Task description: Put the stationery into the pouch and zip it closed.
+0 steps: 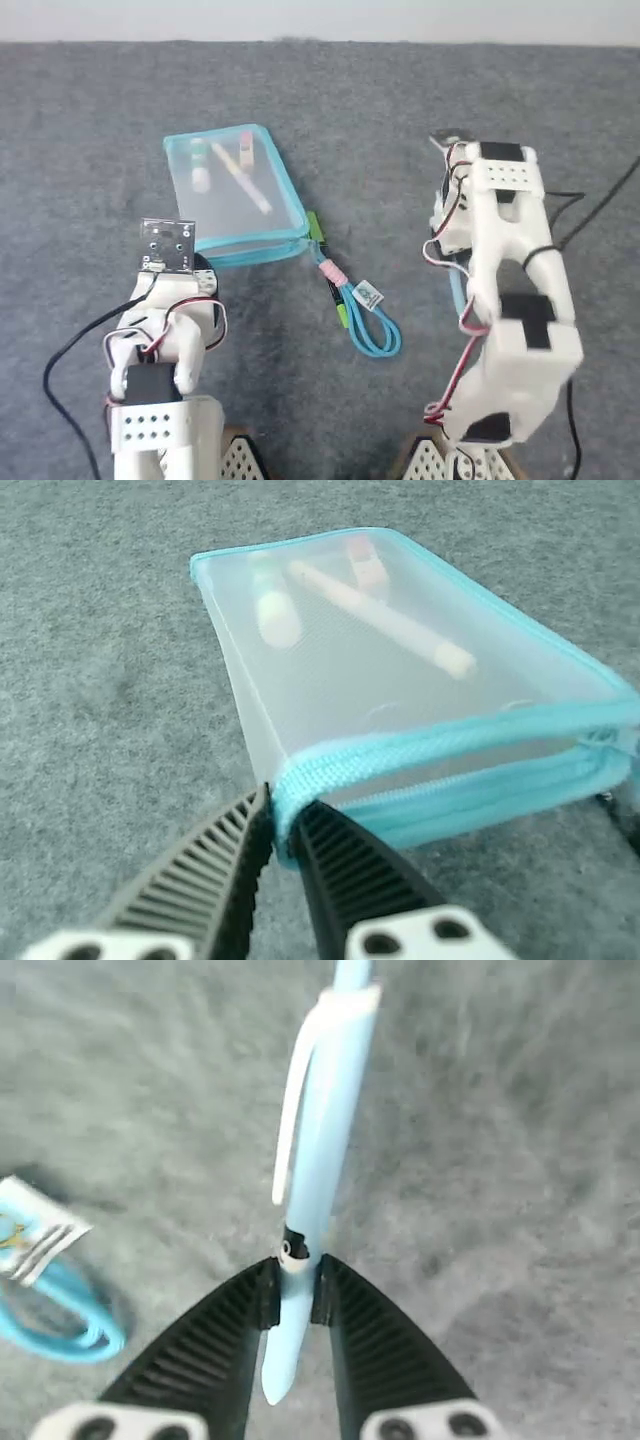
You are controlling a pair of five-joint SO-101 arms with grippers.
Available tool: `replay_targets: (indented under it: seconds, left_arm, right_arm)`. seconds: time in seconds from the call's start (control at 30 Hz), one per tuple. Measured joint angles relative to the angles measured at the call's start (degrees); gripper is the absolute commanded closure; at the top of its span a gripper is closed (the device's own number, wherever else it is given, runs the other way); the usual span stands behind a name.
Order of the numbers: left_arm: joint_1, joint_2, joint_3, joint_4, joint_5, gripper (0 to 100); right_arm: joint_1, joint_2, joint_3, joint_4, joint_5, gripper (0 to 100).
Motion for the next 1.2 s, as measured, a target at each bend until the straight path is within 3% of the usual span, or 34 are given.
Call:
replay_targets:
  seconds: [0.2,0.4,0.67,1.2]
  left_arm:
    - [0.18,0.0,0.0,0.0,0.0,99]
    - [0.35,0.0,0.0,0.0,0.0,99]
    - [0.35,0.0,0.0,0.0,0.0,99]
    - [0.44,0.0,0.0,0.09,0.0,99]
  right_arm:
    - [-5.1,-15.38,10.11,-2.64,0.97,83.1]
    - [-8.7,-26.64,25.23,-10.55,0.26,80.7]
    - [-8.18,-27.69,37.36,-16.88,0.09,80.8]
    - [-5.71,-27.6,46.95,-25.32,0.97,80.9]
